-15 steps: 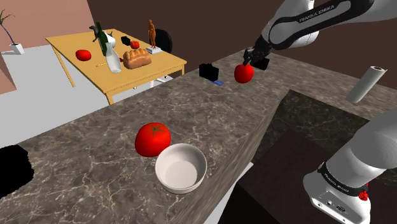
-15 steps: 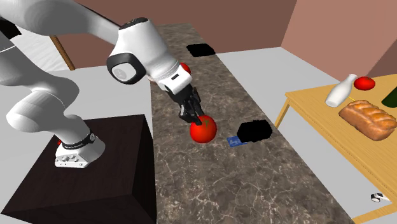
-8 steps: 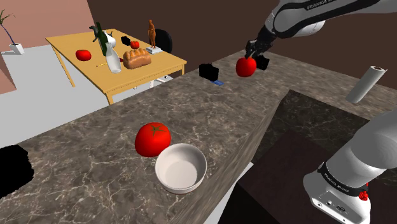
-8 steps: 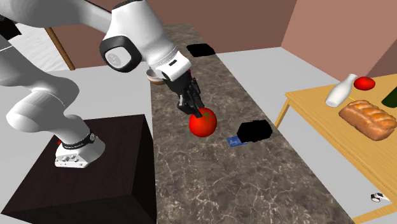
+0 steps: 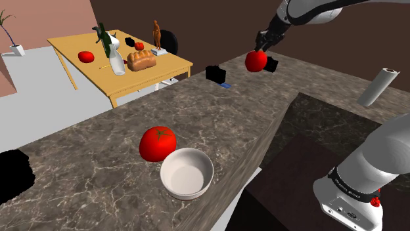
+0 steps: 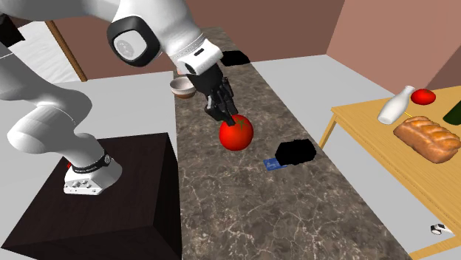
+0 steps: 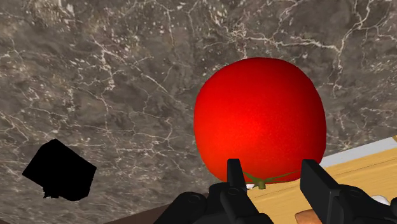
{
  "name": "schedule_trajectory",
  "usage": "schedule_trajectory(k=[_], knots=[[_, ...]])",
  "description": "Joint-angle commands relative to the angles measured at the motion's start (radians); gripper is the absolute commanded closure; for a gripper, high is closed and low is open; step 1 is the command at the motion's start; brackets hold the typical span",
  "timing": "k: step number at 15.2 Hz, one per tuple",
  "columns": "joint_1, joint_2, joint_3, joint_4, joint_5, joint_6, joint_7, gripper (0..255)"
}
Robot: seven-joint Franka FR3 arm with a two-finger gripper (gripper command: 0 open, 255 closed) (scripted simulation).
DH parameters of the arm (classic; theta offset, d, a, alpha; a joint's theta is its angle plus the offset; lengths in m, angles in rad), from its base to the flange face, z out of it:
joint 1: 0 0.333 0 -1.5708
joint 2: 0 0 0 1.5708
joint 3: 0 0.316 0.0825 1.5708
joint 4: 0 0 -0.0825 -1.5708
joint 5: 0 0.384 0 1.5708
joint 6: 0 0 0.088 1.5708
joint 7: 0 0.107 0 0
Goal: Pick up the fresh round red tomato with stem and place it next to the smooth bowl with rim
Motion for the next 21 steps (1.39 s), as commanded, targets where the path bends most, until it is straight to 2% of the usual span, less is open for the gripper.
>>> schedule_trajectory(k=[1,2,11,21], knots=[[0.0,-0.006,0.001,0.022,-0.001,-0.028,0.001,255],[0.0,-0.008,0.001,0.028,-0.001,-0.036,0.001,255],[0.038,-0.234,0.153,-0.163,-0.031,-0.074,0.208,255],[0.118,-0.424,0.345,-0.264,0.011,-0.172,0.433,255]])
